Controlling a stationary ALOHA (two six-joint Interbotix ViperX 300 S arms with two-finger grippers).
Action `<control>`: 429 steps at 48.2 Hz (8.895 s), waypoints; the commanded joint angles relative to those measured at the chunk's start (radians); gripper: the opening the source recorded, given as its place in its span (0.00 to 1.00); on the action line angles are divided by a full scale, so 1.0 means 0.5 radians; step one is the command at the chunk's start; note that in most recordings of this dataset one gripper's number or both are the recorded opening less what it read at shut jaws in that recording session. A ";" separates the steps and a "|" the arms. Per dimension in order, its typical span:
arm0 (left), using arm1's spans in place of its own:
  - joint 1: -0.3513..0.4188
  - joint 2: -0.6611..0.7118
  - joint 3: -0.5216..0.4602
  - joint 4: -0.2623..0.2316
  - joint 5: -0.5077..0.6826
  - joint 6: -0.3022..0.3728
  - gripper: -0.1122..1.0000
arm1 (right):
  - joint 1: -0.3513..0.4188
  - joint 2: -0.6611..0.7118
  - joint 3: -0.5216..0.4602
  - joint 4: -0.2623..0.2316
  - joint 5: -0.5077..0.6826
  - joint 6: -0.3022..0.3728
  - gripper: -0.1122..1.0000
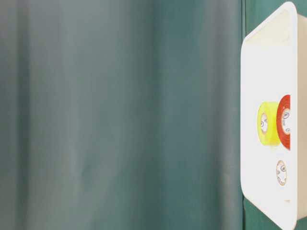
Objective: Put the tape into the white case with the left arm.
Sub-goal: 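Open the left gripper to release the white roll and retract, then move the open left gripper over the teal tape roll, then lower the left gripper onto the teal roll's rim and close, then lift the teal roll and carry it into the tray beside red, then open the left gripper to release the teal roll and retract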
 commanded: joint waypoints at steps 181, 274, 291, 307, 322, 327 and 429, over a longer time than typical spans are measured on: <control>-0.488 2.080 -2.098 0.006 0.224 0.021 0.96 | -0.003 0.012 -0.018 -0.003 -0.012 0.000 0.97; -0.325 1.629 -1.847 0.009 0.445 0.025 0.32 | -0.003 0.012 -0.018 -0.003 -0.009 0.000 0.97; -0.107 1.601 -1.789 0.012 0.439 0.031 0.32 | 0.000 0.012 -0.015 -0.003 -0.012 0.000 0.97; 0.003 1.598 -1.792 0.009 0.433 0.236 0.32 | -0.003 0.012 -0.018 -0.003 -0.009 0.000 0.97; 0.129 1.601 -1.798 0.012 0.405 0.316 0.32 | -0.003 0.012 -0.015 -0.003 -0.009 0.000 0.97; 0.166 1.601 -1.801 0.012 0.383 0.316 0.32 | 0.000 0.012 -0.018 -0.003 -0.009 0.000 0.97; 0.144 1.227 -1.341 0.000 0.249 0.295 0.89 | -0.003 0.012 -0.018 -0.003 -0.009 0.000 0.97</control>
